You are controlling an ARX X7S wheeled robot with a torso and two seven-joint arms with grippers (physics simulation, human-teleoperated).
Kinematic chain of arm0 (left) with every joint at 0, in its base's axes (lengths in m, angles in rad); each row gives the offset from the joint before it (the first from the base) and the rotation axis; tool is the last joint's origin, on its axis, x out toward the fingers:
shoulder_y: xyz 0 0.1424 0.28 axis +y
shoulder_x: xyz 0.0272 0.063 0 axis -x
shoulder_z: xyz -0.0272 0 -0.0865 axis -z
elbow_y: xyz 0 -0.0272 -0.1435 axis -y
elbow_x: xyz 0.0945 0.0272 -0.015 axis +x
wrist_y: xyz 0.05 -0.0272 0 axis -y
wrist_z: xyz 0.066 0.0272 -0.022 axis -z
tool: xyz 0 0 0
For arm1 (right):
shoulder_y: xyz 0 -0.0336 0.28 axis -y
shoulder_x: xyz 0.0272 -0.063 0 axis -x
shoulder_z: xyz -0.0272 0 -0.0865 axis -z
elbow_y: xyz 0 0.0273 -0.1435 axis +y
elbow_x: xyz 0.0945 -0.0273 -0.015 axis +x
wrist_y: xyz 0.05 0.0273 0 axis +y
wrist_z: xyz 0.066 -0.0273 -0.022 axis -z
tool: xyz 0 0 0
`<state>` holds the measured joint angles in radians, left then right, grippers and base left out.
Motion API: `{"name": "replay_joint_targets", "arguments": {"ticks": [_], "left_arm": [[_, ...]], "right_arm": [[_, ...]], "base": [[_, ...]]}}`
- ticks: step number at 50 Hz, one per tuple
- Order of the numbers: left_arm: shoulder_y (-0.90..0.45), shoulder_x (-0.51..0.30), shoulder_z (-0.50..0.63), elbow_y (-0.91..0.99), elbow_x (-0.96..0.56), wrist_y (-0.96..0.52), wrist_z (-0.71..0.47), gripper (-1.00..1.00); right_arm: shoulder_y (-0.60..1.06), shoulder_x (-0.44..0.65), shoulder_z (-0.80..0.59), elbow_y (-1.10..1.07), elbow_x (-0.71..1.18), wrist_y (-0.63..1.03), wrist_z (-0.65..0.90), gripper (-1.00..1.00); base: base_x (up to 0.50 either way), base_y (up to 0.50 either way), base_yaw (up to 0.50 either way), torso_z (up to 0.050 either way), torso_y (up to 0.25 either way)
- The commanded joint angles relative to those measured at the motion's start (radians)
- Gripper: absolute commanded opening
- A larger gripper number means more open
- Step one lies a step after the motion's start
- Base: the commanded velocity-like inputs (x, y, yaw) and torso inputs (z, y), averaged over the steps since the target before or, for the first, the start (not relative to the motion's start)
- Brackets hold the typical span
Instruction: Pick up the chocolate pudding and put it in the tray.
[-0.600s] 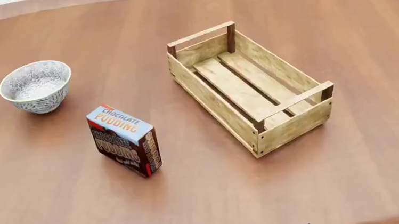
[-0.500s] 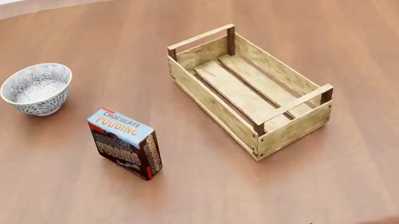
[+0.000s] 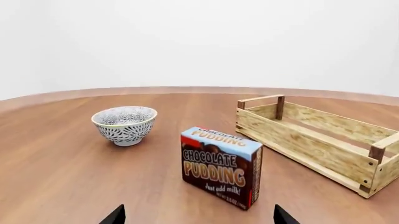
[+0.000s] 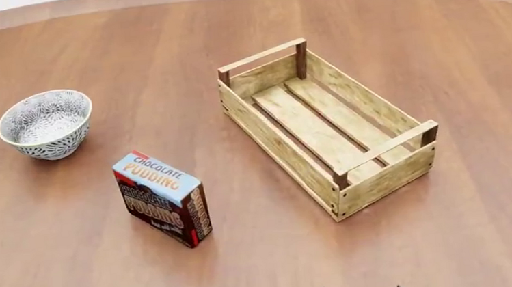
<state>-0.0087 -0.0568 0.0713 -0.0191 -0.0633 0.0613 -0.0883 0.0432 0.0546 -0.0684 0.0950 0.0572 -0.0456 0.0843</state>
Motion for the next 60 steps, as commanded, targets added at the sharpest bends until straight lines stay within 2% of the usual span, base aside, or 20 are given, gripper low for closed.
{"name": "replay_joint_targets", "arguments": {"ticks": [1, 60], "left_arm": [[0.004, -0.019, 0.022, 0.011, -0.017, 0.006, -0.021, 1.0], [0.012, -0.08, 0.087, 0.044, -0.065, 0.011, -0.087, 1.0]], "right_arm": [[0.006, 0.016, -0.023, 0.014, 0.02, -0.009, 0.016, 1.0], [0.017, 0.064, -0.106, 0.026, 0.078, -0.023, 0.074, 1.0]], "base": [[0.17, 0.05, 0.0, 0.0, 0.0], [0.24, 0.04, 0.0, 0.0, 0.0]]}}
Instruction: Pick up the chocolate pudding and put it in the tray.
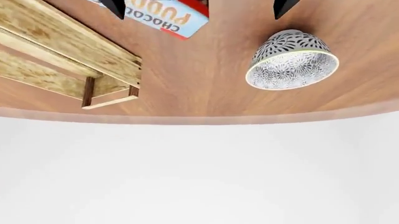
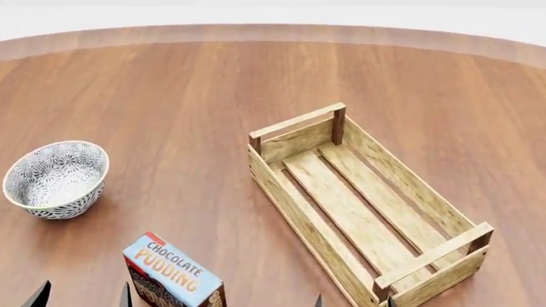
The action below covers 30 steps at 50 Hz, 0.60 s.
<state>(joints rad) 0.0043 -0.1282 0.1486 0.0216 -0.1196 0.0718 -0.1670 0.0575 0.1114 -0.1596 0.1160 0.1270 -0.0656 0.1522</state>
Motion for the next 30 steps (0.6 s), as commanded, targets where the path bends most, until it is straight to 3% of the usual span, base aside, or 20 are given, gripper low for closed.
{"name": "replay_joint_targets", "arguments": {"ticks": [1, 16, 21, 30], "left_arm": [[-0.001, -0.008, 0.011, -0.002, -0.008, 0.005, -0.009, 1.0], [0.01, -0.021, 0.028, 0.019, -0.006, 0.007, -0.023, 1.0], [0.012, -0.025, 0.029, 0.026, -0.012, 0.006, -0.026, 1.0], [0.016, -0.032, 0.036, 0.041, -0.022, 0.001, -0.029, 1.0]], "right_arm": [[0.002, 0.008, -0.016, 0.005, 0.009, -0.003, 0.007, 1.0], [0.002, 0.019, -0.035, 0.003, 0.013, -0.012, 0.015, 1.0], [-0.014, 0.025, -0.035, -0.038, 0.06, 0.004, -0.009, 1.0], [-0.072, 0.11, -0.112, -0.095, 0.125, -0.006, -0.194, 1.0]], "base": [[0.26, 0.0, 0.0, 0.0, 0.0], [0.26, 0.0, 0.0, 0.0, 0.0], [0.0, 0.0, 0.0, 0.0, 0.0], [0.0, 0.0, 0.0, 0.0, 0.0]]}}
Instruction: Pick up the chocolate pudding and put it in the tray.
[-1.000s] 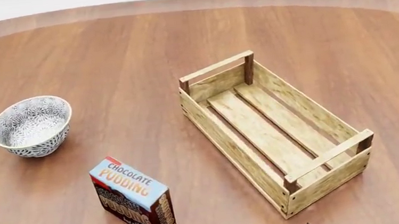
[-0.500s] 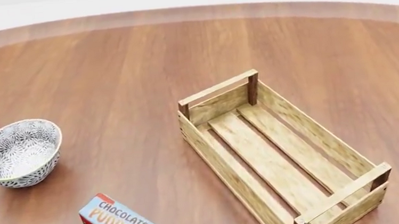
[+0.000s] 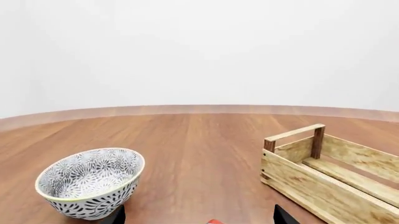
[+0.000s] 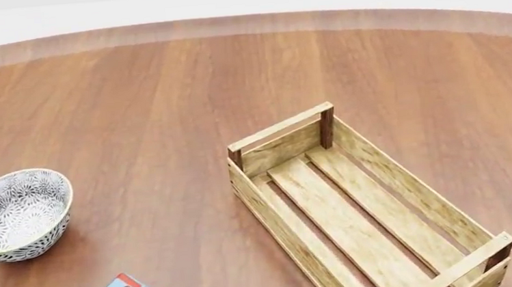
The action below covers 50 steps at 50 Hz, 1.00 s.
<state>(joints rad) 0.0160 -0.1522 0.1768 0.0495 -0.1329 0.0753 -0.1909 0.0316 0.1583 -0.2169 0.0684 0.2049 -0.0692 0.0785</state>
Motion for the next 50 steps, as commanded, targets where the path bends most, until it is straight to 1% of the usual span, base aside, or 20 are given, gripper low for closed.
{"name": "replay_joint_targets", "arguments": {"ticks": [1, 12, 17, 24, 37, 44, 50], "left_arm": [[0.005, -0.009, 0.009, 0.013, -0.009, -0.002, -0.006, 1.0], [0.006, -0.016, 0.018, 0.014, -0.012, 0.0, -0.012, 1.0], [0.004, -0.018, 0.019, 0.012, -0.016, 0.002, -0.016, 1.0], [0.005, -0.023, 0.021, 0.016, -0.02, 0.003, -0.021, 1.0], [0.007, -0.029, 0.03, 0.019, -0.023, 0.005, -0.029, 1.0], [0.005, -0.032, 0.034, 0.016, -0.028, 0.007, -0.03, 1.0], [0.004, -0.036, 0.036, 0.02, -0.031, 0.002, -0.034, 1.0]], "right_arm": [[-0.059, 0.08, -0.066, -0.054, 0.033, -0.015, -0.134, 1.0], [-0.148, 0.163, -0.095, -0.125, 0.003, -0.039, -0.177, 1.0], [-0.182, 0.197, -0.122, -0.161, -0.015, -0.013, -0.194, 1.0], [-0.209, 0.216, -0.135, -0.193, -0.031, -0.012, -0.195, 1.0], [-0.188, 0.211, -0.179, -0.176, -0.049, 0.017, -0.216, 1.0], [-0.148, 0.184, -0.208, -0.121, -0.068, 0.007, -0.226, 1.0], [-0.108, 0.151, -0.199, -0.075, -0.059, -0.02, -0.215, 1.0]], "base": [[0.0, 0.0, 0.0, 0.0, 0.0], [0.0, 0.0, 0.0, 0.0, 0.0], [0.0, 0.0, 0.0, 0.0, 0.0], [0.0, 0.0, 0.0, 0.0, 0.0], [0.0, 0.0, 0.0, 0.0, 0.0], [0.0, 0.0, 0.0, 0.0, 0.0], [0.0, 0.0, 0.0, 0.0, 0.0]]}}
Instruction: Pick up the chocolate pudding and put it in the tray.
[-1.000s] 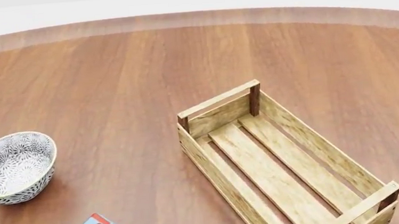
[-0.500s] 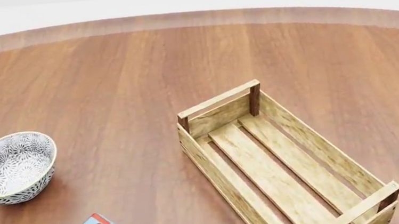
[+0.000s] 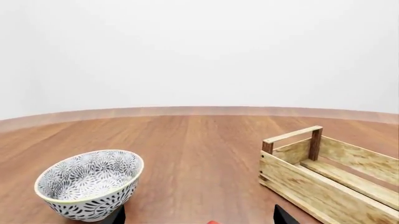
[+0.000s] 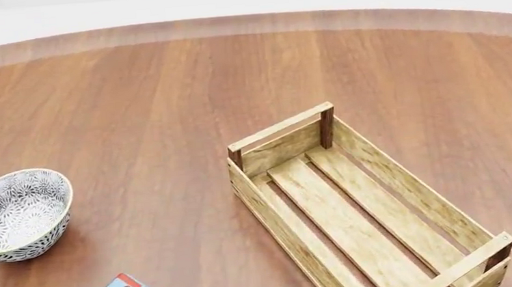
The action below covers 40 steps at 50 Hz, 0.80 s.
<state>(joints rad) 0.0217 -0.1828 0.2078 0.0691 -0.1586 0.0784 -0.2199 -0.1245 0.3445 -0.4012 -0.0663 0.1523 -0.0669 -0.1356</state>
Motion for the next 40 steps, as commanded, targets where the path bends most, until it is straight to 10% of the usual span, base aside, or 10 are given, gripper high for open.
{"name": "replay_joint_targets", "arguments": {"ticks": [1, 40], "left_arm": [[-0.002, -0.006, 0.006, -0.001, -0.006, -0.001, -0.005, 1.0], [-0.008, -0.015, 0.037, -0.006, -0.015, -0.001, -0.022, 1.0]], "right_arm": [[0.055, -0.041, -0.012, 0.065, -0.002, -0.028, 0.001, 1.0], [0.245, -0.156, -0.107, 0.349, -0.028, 0.0, -0.039, 1.0]], "base": [[0.0, 0.0, 0.0, 0.0, 0.0], [0.0, 0.0, 0.0, 0.0, 0.0]]}}
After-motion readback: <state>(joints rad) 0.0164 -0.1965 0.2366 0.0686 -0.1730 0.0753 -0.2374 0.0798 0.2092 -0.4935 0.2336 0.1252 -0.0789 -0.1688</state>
